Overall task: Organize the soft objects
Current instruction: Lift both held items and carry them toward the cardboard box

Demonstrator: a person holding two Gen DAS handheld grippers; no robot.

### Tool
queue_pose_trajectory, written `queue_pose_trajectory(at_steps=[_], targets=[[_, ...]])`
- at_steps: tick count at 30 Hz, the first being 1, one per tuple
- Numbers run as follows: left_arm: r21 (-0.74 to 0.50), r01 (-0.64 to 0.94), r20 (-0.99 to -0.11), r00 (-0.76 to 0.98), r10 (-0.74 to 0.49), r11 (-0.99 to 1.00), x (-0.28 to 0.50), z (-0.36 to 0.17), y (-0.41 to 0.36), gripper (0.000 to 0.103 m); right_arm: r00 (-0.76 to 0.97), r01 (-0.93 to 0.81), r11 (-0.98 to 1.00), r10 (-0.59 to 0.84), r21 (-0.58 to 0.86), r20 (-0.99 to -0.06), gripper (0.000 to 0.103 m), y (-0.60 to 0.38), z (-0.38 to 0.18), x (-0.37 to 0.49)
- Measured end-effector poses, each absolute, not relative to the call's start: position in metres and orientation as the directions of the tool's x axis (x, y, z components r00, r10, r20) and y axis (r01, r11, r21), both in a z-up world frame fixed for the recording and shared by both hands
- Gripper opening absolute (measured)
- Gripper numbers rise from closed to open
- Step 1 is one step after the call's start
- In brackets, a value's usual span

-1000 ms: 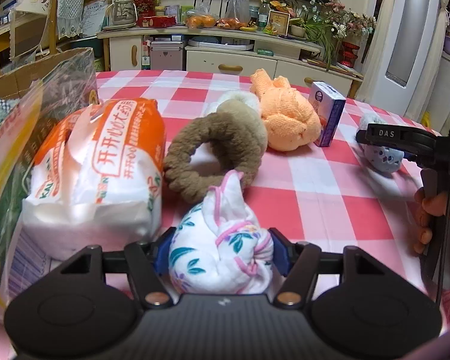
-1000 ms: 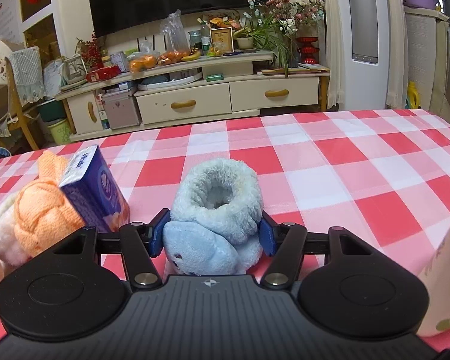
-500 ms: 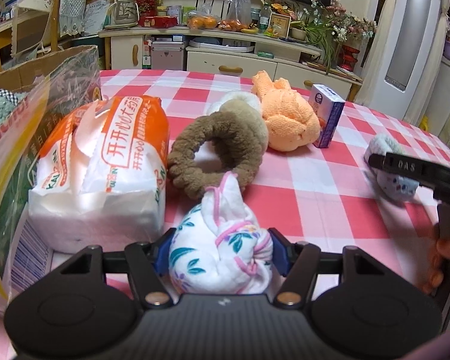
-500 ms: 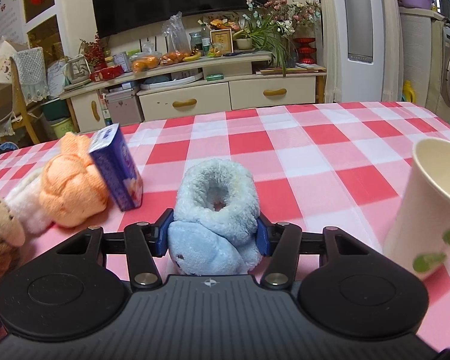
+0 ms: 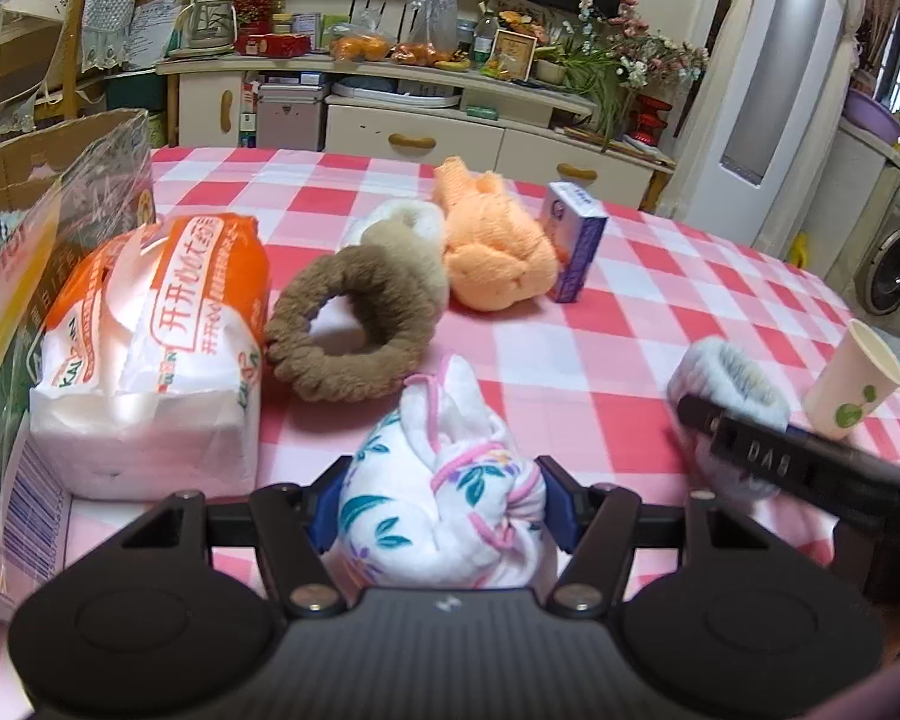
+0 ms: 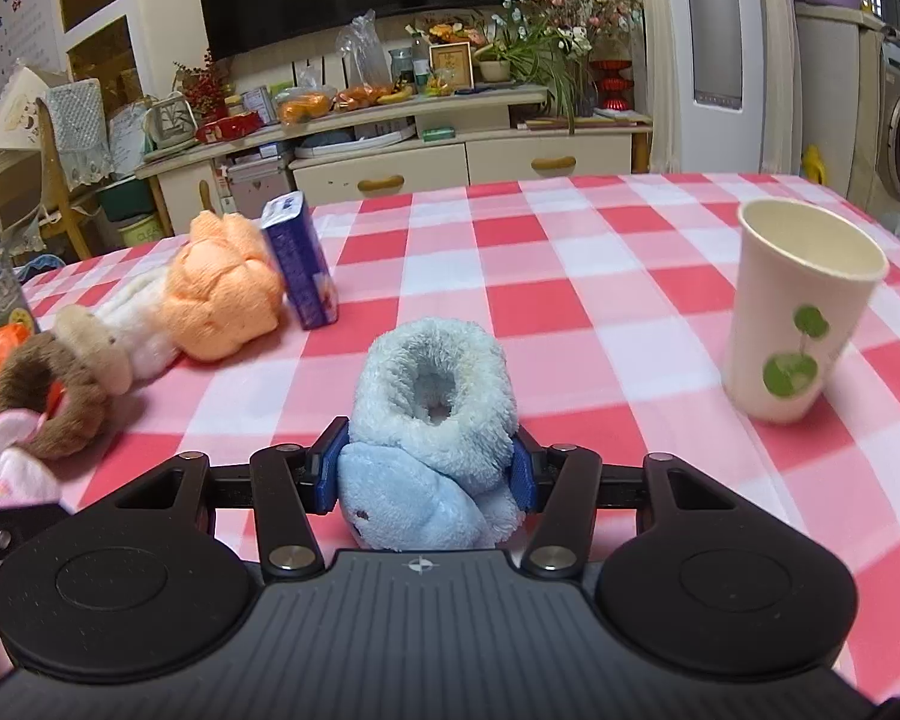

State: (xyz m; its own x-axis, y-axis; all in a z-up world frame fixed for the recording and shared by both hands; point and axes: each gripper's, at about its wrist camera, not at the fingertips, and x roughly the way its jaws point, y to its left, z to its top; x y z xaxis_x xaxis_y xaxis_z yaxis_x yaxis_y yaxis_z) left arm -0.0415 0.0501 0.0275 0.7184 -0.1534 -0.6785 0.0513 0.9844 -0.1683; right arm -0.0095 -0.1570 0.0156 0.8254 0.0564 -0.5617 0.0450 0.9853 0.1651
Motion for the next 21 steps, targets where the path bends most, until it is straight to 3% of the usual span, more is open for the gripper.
queue_pose_trajectory(at_steps=[10, 21], targets=[[-0.208, 0.073, -0.661, 0.724, -0.195, 0.975, -0.048, 0.042, 0.048, 0.063, 0.818, 0.026, 0.988, 0.065, 0.150, -0.572, 0.064, -0.151, 0.023, -0.040], [-0.178, 0.063, -0.620, 0.768, -0.162, 0.982, -0.045, 0.073, 0.066, 0.063, 0.820, -0.004, 0.988, 0.091, 0.155, -0.565, 0.064, -0.144, 0.038, -0.055]])
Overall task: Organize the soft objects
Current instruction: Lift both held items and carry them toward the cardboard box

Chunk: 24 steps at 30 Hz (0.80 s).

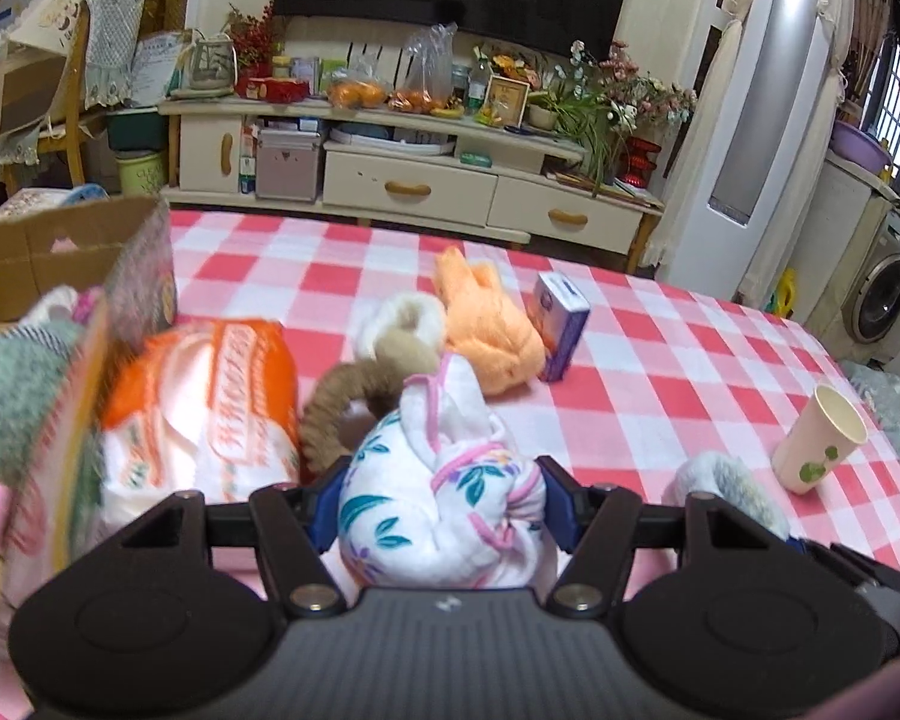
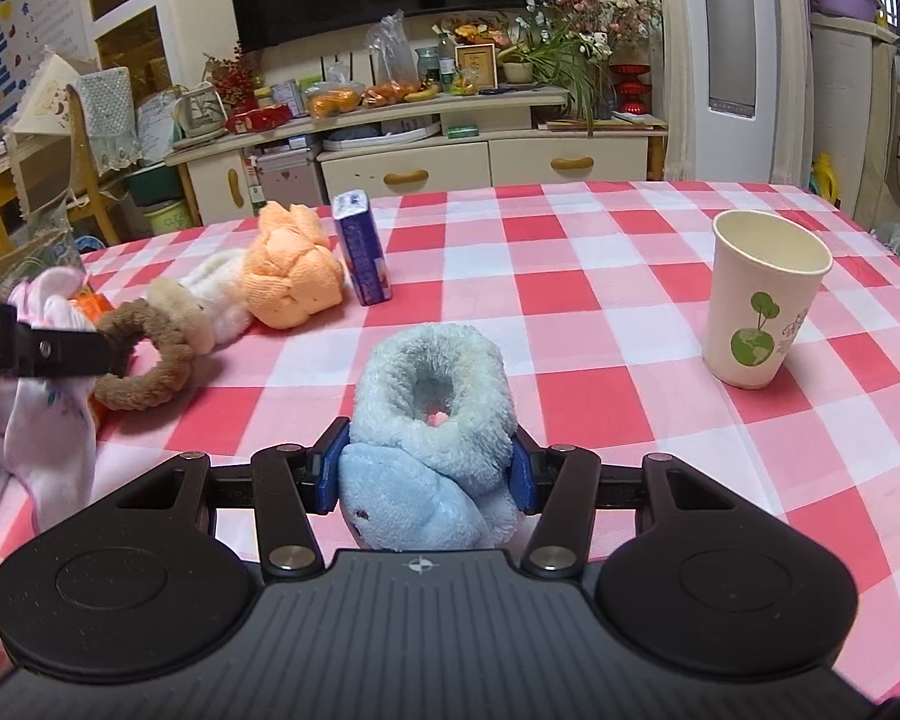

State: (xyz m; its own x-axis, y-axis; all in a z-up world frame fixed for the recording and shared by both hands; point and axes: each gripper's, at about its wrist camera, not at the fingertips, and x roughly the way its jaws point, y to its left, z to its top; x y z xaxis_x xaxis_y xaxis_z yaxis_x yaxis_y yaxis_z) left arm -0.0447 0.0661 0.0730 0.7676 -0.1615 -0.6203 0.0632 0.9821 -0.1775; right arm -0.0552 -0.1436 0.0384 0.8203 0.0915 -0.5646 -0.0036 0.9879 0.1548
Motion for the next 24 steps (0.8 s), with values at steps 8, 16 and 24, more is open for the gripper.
queue_pose_trajectory(at_steps=[8, 16, 24], targets=[[-0.135, 0.032, -0.595, 0.797, -0.106, 0.990, -0.041, 0.093, 0.089, 0.063, 0.818, -0.051, 0.987, 0.128, 0.151, -0.561, 0.064, -0.129, 0.051, -0.058], [-0.087, -0.003, -0.551, 0.833, -0.046, 0.996, -0.039, 0.114, 0.113, 0.063, 0.821, -0.106, 0.984, 0.167, 0.141, -0.546, 0.064, -0.109, 0.068, -0.057], [-0.050, -0.055, -0.512, 0.859, 0.022, 0.997, -0.034, 0.127, 0.139, 0.064, 0.830, -0.187, 0.974, 0.228, 0.131, -0.510, 0.064, -0.079, 0.092, -0.056]])
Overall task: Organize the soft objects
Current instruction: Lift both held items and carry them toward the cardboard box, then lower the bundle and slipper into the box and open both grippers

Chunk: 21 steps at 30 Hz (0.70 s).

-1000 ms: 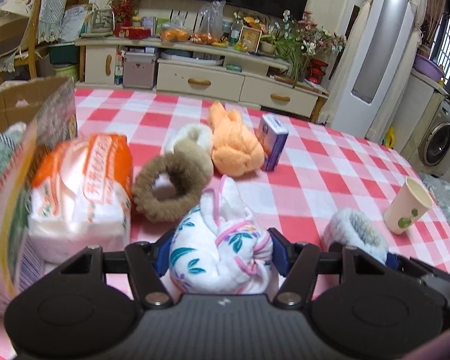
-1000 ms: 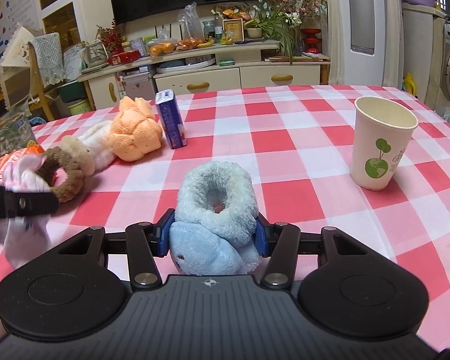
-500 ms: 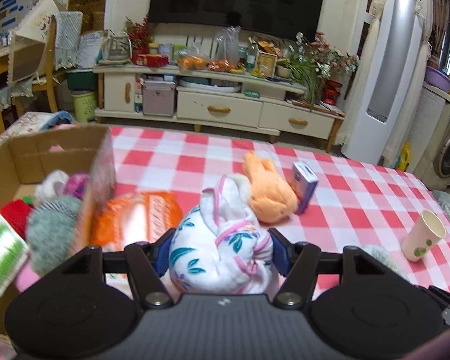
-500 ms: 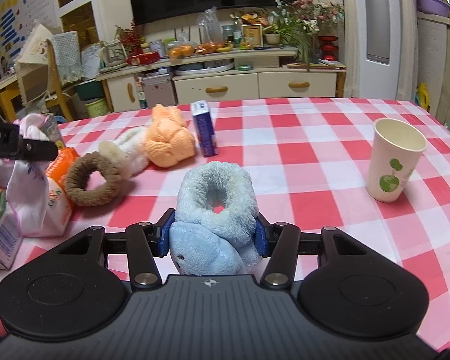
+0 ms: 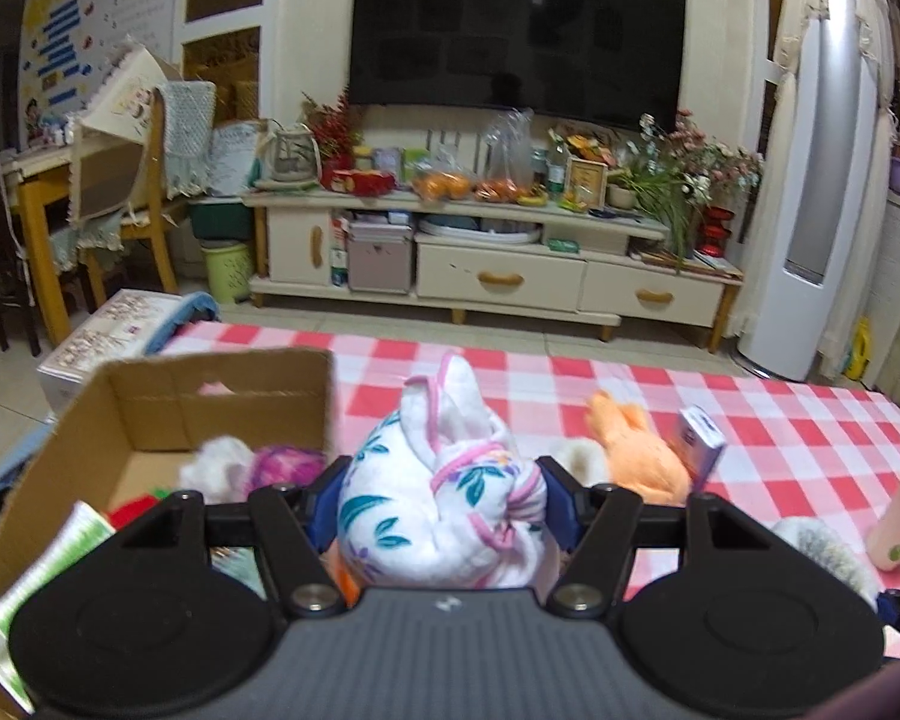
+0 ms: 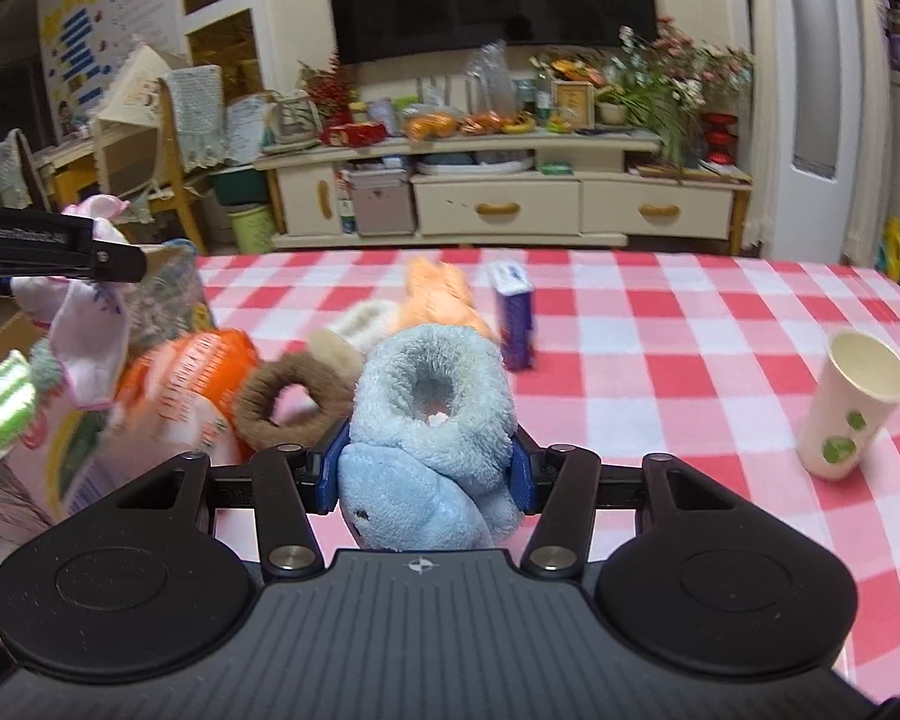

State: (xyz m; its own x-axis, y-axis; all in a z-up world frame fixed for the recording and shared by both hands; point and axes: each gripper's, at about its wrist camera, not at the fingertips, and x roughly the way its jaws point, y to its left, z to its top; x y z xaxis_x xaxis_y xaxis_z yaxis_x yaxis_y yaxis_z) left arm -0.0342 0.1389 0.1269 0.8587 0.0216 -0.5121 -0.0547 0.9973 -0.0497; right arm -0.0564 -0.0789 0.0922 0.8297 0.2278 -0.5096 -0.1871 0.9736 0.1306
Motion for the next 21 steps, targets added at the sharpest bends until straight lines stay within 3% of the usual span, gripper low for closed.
queue_pose_trajectory(at_steps=[21], targets=[[0.023, -0.283, -0.503, 0.826, 0.255, 0.959, 0.007, 0.129, 0.233, 0.064, 0.786, -0.471, 0.877, 0.464, 0.090, -0.408, 0.064, 0.050, 0.151, -0.038]])
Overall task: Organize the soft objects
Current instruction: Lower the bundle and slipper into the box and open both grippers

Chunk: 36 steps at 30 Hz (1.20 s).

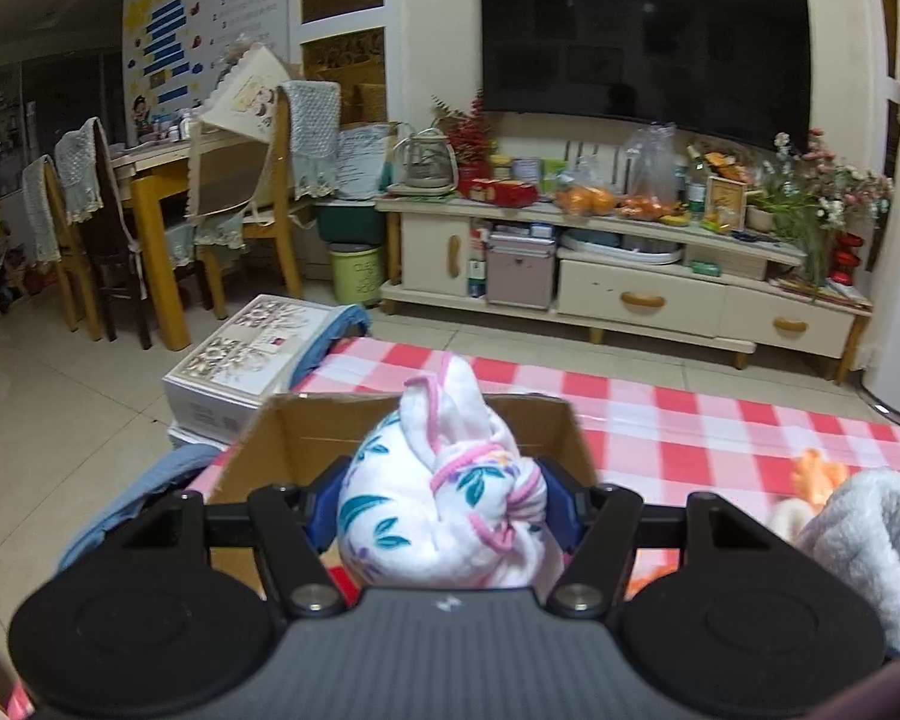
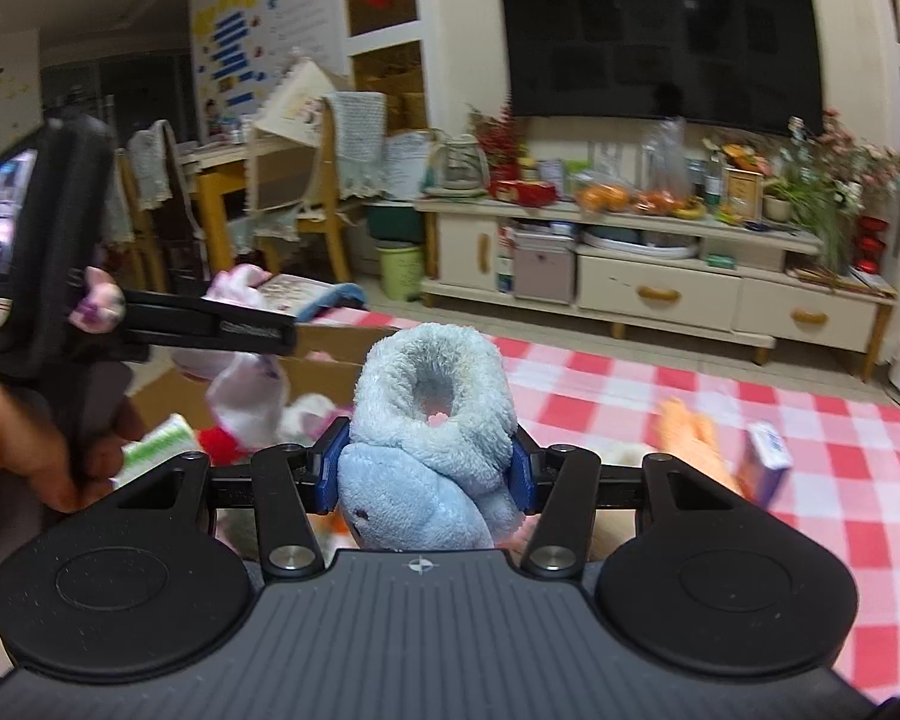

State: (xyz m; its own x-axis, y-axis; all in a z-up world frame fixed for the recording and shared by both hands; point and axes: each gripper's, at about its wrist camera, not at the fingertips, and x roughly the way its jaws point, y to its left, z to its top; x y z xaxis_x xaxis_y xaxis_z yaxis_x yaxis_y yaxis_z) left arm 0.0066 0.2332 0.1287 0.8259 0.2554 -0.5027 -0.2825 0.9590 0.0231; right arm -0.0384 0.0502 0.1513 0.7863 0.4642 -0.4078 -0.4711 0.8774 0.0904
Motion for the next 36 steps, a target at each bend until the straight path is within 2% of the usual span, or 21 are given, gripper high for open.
queue_pose_trajectory(at_steps=[9, 19, 22, 26, 30, 36], targets=[[0.022, -0.338, -0.515, 0.803, 0.301, 0.941, 0.020, 0.125, 0.266, 0.064, 0.750, -0.547, 0.834, 0.523, 0.064, -0.406, 0.064, 0.096, 0.156, -0.028], [-0.002, -0.359, -0.550, 0.779, 0.299, 0.933, 0.028, 0.119, 0.290, 0.065, 0.709, -0.592, 0.804, 0.554, 0.058, -0.437, 0.065, 0.126, 0.143, -0.002], [0.009, -0.365, -0.555, 0.773, 0.308, 0.931, 0.029, 0.118, 0.291, 0.069, 0.685, -0.615, 0.787, 0.561, 0.042, -0.464, 0.080, 0.134, 0.137, 0.002], [0.029, -0.365, -0.548, 0.773, 0.320, 0.931, 0.027, 0.119, 0.289, 0.085, 0.674, -0.622, 0.780, 0.576, 0.066, -0.462, 0.099, 0.132, 0.133, -0.005], [0.041, -0.359, -0.537, 0.779, 0.324, 0.932, 0.025, 0.124, 0.283, 0.093, 0.687, -0.601, 0.793, 0.575, 0.099, -0.445, 0.100, 0.118, 0.139, -0.017], [0.047, -0.338, -0.522, 0.794, 0.312, 0.940, 0.021, 0.128, 0.271, 0.100, 0.733, -0.545, 0.831, 0.537, 0.110, -0.417, 0.103, 0.094, 0.145, -0.037]])
